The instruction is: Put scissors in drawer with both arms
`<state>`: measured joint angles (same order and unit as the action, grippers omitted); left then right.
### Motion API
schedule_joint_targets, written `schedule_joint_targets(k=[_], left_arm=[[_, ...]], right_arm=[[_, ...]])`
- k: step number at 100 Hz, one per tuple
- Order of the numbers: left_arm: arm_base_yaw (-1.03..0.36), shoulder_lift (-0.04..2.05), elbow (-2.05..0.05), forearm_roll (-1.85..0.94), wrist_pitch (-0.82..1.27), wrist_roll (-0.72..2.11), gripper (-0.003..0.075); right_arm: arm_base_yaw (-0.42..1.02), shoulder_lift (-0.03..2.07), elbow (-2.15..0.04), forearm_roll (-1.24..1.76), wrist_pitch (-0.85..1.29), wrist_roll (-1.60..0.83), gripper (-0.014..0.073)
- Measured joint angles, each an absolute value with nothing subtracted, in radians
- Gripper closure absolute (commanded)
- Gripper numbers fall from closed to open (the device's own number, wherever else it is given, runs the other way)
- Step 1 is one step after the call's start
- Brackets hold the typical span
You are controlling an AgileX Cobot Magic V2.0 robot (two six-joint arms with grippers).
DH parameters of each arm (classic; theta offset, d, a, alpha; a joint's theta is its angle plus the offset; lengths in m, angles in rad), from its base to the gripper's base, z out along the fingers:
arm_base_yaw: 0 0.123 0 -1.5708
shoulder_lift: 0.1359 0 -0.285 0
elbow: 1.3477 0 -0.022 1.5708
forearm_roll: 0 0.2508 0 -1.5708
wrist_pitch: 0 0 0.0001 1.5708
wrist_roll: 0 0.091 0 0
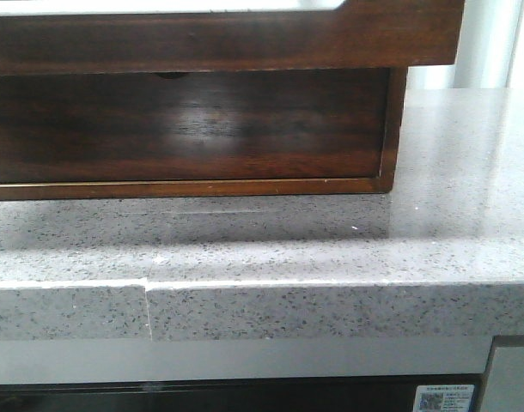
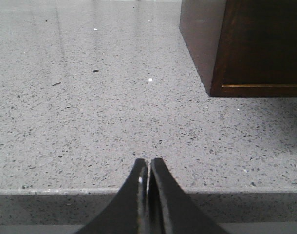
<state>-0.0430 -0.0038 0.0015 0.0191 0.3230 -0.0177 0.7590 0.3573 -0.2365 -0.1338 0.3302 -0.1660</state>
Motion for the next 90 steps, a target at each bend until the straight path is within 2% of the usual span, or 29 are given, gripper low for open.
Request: schedule_joint_targets(k=[15,40,64,90], left_arm=[[-0.043,-0.004,0.002,0.019,0.323,-0.018,0.0742],[-0.043,-0.004,0.002,0.019,0.323,-0.018,0.0742],[-0.043,-0.004,0.002,0.019,0.323,-0.018,0.0742],[-0.043,-0.004,0.002,0.019,0.323,-0.018,0.0742]], right_arm=[[0.687,0.297,-0.233,-0.119,0.302,-0.093,0.0635],[0.462,0.212,-0.152,-0.239,0.117,0.190,0.0635],[0.258,0.104,-0.065,-0.263,-0.123,0.257,0.0635],[0.078,0.032,-0.014,-0.265,-0.162,0.263,0.0635]])
